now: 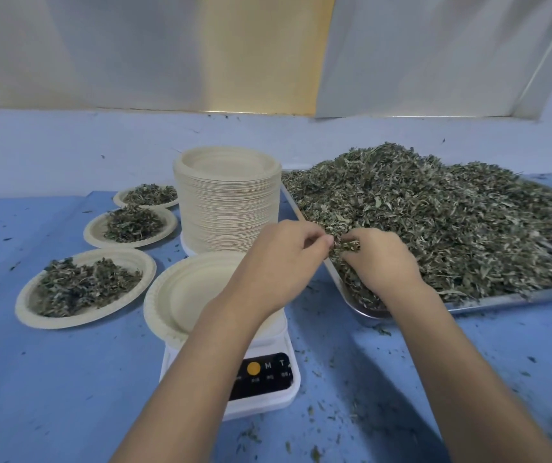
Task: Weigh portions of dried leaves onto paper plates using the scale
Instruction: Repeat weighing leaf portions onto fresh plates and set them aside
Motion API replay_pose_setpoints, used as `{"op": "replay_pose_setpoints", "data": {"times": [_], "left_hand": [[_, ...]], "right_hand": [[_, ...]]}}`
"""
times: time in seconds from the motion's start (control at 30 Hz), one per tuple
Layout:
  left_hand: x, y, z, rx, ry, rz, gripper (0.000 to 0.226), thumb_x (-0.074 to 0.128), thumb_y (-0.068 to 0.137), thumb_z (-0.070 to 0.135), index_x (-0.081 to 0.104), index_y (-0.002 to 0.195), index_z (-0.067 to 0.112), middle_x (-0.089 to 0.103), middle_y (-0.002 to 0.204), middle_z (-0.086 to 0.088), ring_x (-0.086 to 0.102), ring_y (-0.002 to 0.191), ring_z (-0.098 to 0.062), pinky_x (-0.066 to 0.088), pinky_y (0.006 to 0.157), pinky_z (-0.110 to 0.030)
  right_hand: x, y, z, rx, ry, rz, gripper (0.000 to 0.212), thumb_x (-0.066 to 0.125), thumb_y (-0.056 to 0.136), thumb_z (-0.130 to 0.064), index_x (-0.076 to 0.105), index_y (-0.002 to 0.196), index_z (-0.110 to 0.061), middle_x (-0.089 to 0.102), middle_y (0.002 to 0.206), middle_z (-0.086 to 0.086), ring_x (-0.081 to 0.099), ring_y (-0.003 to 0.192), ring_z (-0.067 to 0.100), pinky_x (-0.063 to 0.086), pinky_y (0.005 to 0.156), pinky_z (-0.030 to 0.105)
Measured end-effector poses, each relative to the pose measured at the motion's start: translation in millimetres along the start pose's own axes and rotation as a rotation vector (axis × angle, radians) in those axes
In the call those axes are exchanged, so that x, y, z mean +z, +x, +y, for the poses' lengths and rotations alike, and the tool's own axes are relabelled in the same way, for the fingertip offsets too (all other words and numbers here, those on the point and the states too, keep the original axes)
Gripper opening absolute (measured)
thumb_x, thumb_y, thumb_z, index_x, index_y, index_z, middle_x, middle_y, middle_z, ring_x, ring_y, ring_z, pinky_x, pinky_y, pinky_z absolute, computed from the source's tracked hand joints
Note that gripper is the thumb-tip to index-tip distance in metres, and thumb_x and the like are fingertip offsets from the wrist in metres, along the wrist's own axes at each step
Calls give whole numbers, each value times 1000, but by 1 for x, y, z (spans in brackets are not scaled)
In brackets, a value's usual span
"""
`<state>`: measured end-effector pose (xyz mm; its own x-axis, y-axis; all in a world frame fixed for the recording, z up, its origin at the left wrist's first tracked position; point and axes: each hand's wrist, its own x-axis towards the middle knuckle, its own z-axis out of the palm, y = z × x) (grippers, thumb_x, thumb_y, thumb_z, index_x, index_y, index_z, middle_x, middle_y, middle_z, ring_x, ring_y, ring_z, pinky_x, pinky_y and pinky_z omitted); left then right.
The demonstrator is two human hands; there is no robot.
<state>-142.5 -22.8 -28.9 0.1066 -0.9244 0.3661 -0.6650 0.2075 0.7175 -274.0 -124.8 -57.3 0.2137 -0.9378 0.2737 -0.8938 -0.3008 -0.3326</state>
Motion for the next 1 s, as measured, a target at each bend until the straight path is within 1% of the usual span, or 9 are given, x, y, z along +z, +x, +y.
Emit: {"op": "replay_pose_setpoints", "data": {"times": [0.2, 0.27, 0.33, 0.4, 0.5, 0.6, 0.73, 0.87, 1.0], "left_hand": [[0, -1, 0, 3, 1, 5, 25, 52, 94, 29, 72, 88, 15, 72, 82, -7, 67, 82, -22, 52, 82, -47], [1, 0, -1, 4, 5, 4, 26, 52, 94, 30, 71, 87, 15, 71, 81, -8, 67, 81, -23, 52, 81, -46], [2, 0, -2, 8, 14, -1, 26, 51, 94, 30, 71, 87, 16, 71, 81, -8, 67, 80, -23, 52, 80, -45], [4, 0, -2, 15, 14, -7, 25, 51, 94, 30, 71, 87, 16, 71, 80, -9, 67, 80, -23, 52, 79, -46], [7, -1, -3, 17, 22, -18, 25, 51, 94, 29, 71, 88, 16, 71, 80, -7, 67, 79, -20, 52, 79, -45], [8, 0, -3, 17, 33, -18, 24, 51, 94, 30, 71, 89, 17, 71, 79, -3, 67, 79, -16, 52, 79, -43], [11, 0, -3, 16, 49, -1, 24, 51, 94, 29, 71, 90, 18, 71, 79, -1, 67, 77, -15, 53, 78, -43], [16, 3, -3, -19, 56, 51, 28, 49, 94, 30, 70, 86, 15, 71, 77, -4, 68, 75, -19, 54, 75, -43], [27, 11, 4, -123, -39, 151, 30, 47, 92, 22, 66, 82, 1, 70, 81, -13, 62, 75, -26, 53, 77, -43]], "right_hand": [[-9, -5, 6, 65, 18, 112, 26, 62, 91, -32, 66, 116, -32, 66, 80, 2, 64, 80, 24, 43, 63, 27], [-9, -7, 9, 61, -12, 144, 30, 62, 91, -31, 63, 120, -31, 70, 92, 2, 63, 92, 24, 43, 65, 28], [-6, -6, 11, 48, -72, 129, 38, 62, 90, -36, 58, 128, -28, 64, 120, 3, 52, 115, 26, 43, 77, 34], [-2, -5, 11, 81, -125, 19, 52, 57, 91, -47, 49, 136, -24, 45, 143, 6, 38, 130, 31, 38, 98, 46], [4, -4, 8, 197, -80, -205, 64, 49, 91, -58, 38, 142, -20, 30, 150, 16, 30, 135, 38, 32, 106, 51], [9, -6, 7, 192, -99, -294, 59, 49, 94, -51, 33, 145, -28, 28, 146, 17, 26, 133, 40, 33, 103, 47], [13, -7, 9, 103, -144, -279, 52, 48, 97, -41, 26, 145, -39, 25, 141, 12, 21, 131, 36, 35, 100, 48], [18, -5, 11, 31, -175, -255, 39, 45, 99, -25, 38, 137, -34, 28, 134, 12, 22, 127, 36, 40, 89, 43], [22, -3, 13, 56, -120, -196, 41, 42, 96, -4, 43, 131, -24, 30, 131, 14, 25, 124, 38, 33, 79, 37]]}}
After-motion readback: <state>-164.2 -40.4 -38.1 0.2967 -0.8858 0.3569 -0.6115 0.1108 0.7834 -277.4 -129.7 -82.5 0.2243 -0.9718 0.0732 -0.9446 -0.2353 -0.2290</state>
